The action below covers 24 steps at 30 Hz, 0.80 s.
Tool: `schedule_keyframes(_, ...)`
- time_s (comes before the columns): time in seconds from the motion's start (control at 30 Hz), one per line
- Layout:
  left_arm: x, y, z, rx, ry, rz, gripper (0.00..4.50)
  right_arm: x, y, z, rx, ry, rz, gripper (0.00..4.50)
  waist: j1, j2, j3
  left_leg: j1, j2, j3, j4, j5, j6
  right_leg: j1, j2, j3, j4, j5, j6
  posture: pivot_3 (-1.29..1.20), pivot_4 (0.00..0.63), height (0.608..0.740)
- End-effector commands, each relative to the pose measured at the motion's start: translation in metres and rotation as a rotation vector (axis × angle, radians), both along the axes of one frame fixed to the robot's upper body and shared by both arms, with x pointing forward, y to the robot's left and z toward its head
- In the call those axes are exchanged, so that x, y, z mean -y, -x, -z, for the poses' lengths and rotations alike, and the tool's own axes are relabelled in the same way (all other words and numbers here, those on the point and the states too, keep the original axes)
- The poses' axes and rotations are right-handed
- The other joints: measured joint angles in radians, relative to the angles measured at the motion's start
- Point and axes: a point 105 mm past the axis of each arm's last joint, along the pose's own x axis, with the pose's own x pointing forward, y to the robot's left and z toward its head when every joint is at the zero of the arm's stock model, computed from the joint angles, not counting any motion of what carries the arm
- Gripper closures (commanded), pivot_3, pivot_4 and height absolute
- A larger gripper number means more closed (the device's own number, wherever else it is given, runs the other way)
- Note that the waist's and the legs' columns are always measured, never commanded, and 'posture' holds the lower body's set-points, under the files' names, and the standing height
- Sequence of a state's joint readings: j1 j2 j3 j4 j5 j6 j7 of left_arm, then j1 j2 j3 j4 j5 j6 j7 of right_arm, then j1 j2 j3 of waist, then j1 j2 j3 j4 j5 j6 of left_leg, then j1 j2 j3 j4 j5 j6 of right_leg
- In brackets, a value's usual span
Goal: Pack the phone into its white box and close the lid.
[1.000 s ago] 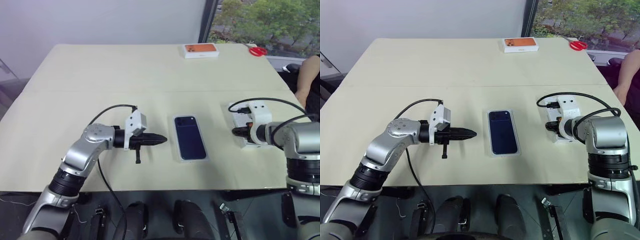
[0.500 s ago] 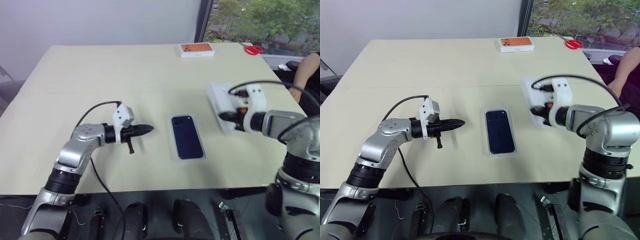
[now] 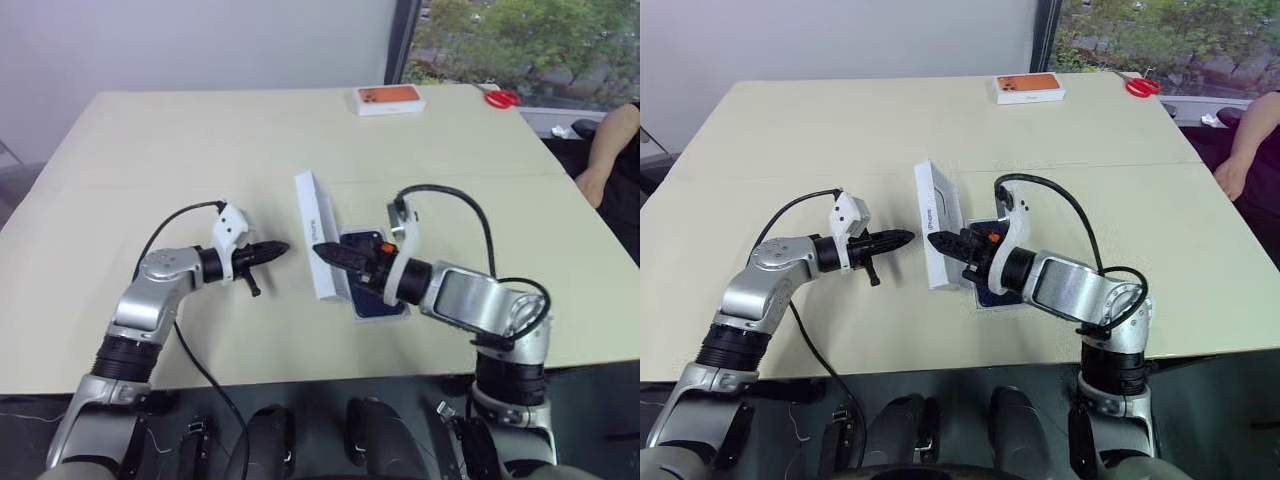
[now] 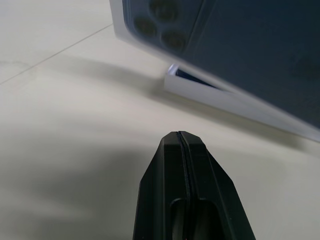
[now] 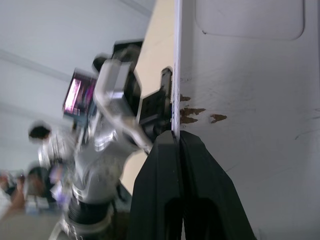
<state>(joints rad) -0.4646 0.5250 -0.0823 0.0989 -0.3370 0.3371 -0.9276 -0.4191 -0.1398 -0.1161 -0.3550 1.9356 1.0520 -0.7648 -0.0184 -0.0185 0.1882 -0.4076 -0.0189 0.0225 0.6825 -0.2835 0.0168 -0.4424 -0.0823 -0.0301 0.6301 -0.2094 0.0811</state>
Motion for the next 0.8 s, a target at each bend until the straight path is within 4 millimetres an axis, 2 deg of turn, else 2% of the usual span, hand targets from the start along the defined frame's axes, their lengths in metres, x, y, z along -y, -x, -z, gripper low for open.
schedule_keyframes(0.03,0.002,0.000,-0.010,0.047,0.007,0.002,4.50,-0.003,0.002,-0.001,-0.077,-0.049,0.070,4.46,0.001,0.000,0.000,0.000,0.000,0.000,0.000,0.000,0.000,0.000,0.000,0.000,0.000,0.000,0.000,0.00,0.150,0.740)
schedule_keyframes(0.27,0.025,0.004,-0.007,0.038,0.016,0.070,4.50,0.005,-0.007,0.012,-0.243,-0.085,0.201,4.46,0.007,0.000,0.000,0.000,0.000,0.000,0.000,0.000,0.000,0.000,0.000,0.000,0.000,0.000,0.000,0.00,0.150,0.740)
schedule_keyframes(0.43,0.040,0.005,-0.009,0.040,0.031,0.109,4.50,0.014,-0.010,0.009,-0.211,-0.060,0.222,2.12,0.005,0.000,0.000,0.000,0.000,0.000,0.000,0.000,0.000,0.000,0.000,0.000,-0.001,0.000,0.000,0.00,0.150,0.740)
schedule_keyframes(0.53,0.046,0.006,-0.012,0.042,0.050,0.127,4.50,0.026,-0.016,-0.001,-0.125,-0.017,0.222,0.47,0.005,0.000,0.000,0.000,0.000,0.000,0.000,0.000,0.000,0.000,0.000,0.000,-0.001,0.000,0.000,0.00,0.150,0.740)
schedule_keyframes(0.57,0.048,0.006,-0.013,0.042,0.056,0.131,4.50,0.034,-0.019,-0.004,-0.082,0.026,0.223,0.05,0.004,0.000,0.000,0.000,0.000,0.000,0.000,0.000,0.000,0.000,0.000,0.000,-0.001,0.000,0.000,0.00,0.150,0.740)
schedule_keyframes(0.67,0.052,0.006,-0.016,0.046,0.071,0.139,4.50,0.053,-0.025,-0.009,-0.009,0.126,0.230,0.05,0.005,0.000,0.000,0.000,0.000,0.000,0.000,0.000,0.001,0.000,0.000,0.000,-0.001,0.000,0.000,0.00,0.150,0.740)
schedule_keyframes(0.8,0.068,0.009,-0.021,0.038,0.094,0.182,4.50,0.087,-0.032,-0.015,0.060,0.330,0.253,0.05,0.010,0.000,0.000,-0.001,0.000,0.000,0.001,-0.001,0.001,0.001,0.000,0.000,-0.002,0.000,0.000,0.00,0.150,0.740)
